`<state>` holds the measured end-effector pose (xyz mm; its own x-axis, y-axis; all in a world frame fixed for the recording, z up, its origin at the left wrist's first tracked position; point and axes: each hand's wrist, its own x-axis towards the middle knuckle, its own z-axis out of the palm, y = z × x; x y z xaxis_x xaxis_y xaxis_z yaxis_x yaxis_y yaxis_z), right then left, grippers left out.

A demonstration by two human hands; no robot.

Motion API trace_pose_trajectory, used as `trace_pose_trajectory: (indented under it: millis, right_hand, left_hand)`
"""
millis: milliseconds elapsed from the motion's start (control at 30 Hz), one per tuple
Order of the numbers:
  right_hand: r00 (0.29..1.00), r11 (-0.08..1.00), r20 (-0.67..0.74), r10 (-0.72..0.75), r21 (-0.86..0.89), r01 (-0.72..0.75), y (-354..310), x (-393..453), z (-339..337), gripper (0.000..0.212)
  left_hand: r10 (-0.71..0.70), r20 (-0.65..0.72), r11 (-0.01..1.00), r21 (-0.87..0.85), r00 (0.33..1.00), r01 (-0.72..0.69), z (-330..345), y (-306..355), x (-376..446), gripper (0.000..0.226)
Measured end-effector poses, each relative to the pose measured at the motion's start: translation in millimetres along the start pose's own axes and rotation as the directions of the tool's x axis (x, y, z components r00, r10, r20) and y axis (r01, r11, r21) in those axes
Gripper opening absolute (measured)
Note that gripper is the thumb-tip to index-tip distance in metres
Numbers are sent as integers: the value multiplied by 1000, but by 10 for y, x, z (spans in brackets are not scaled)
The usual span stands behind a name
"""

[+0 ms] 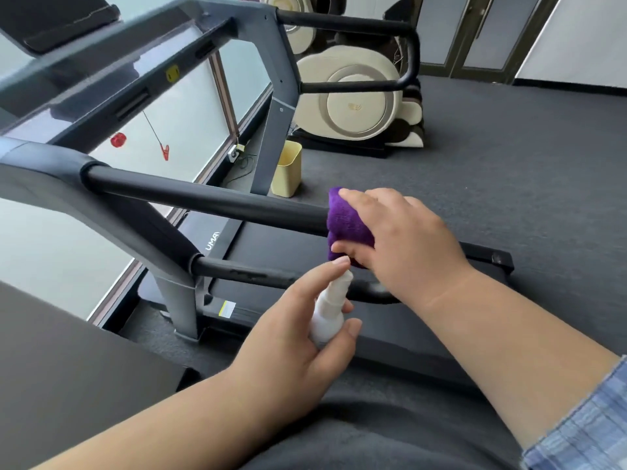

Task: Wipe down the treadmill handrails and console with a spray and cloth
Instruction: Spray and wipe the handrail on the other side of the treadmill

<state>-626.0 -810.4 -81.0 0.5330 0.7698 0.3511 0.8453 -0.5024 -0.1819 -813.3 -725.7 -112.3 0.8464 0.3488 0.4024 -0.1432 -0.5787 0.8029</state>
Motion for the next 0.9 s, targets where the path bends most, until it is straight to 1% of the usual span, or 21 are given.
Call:
trace_pose_trajectory:
  millis: [67,133,167,233,300,367,433,500,600,633,667,767,800,833,900]
  right_hand:
    - [997,992,-79,23,125,-13,264,-182,53,73]
    - [987,961,-143,79,275,-37,484,-374,177,73]
    - [980,933,-160,122,354,-59,564,-472,254,74]
    - [965,861,-146,217,494,-119,665,-648,399,76]
    - [955,799,-87,284,571,-185,737,-781,508,76]
    - [941,762,-7,339,589,-270,811,-902,589,75]
    - [920,715,88,383,602,-355,886,-1032,668,67]
    - [877,611,193,440,651,-451,939,-1194,761,57]
    - [781,412,316,538,710,-571,914,-1455,860,38]
    - [763,364,345,547,723,-587,874,-1529,872,33]
    - [757,327,366,541,738,-591,830,-1586,874,33]
    - [782,290,401,477,769,-570,694,-1636,814,37]
    - [793,274,405,454,784,-557,647,-1615,785,36]
    - [798,254,410,441,796,-550,599,-1589,757,37]
    - [801,240,421,426,801,-549,493,-1529,725,45]
  left_hand:
    - [-27,-12,999,20,1000,28,167,58,-45,66]
    - [-57,-22,998,28,998,57,317,110,-91,65]
    - [-68,-26,997,34,997,69,381,132,-117,65]
    - [-88,-30,995,53,996,89,483,174,-161,64]
    - [-108,-33,991,71,994,110,555,215,-194,64]
    - [-135,-32,987,84,990,138,614,256,-219,63]
    - [-161,-29,982,97,987,163,661,284,-244,63]
    - [-192,-19,976,103,981,193,691,297,-263,62]
    - [-257,-20,961,103,966,258,694,264,-302,61]
    - [-280,-28,955,98,960,281,686,246,-325,62]
    - [-299,-39,949,89,954,301,677,222,-349,63]
    - [-351,-76,932,61,933,356,657,143,-395,70]
    - [-372,-81,924,63,925,378,645,121,-394,68]
    - [-394,-77,915,64,916,399,628,99,-391,60]
    - [-431,-53,898,73,901,434,582,35,-391,34]
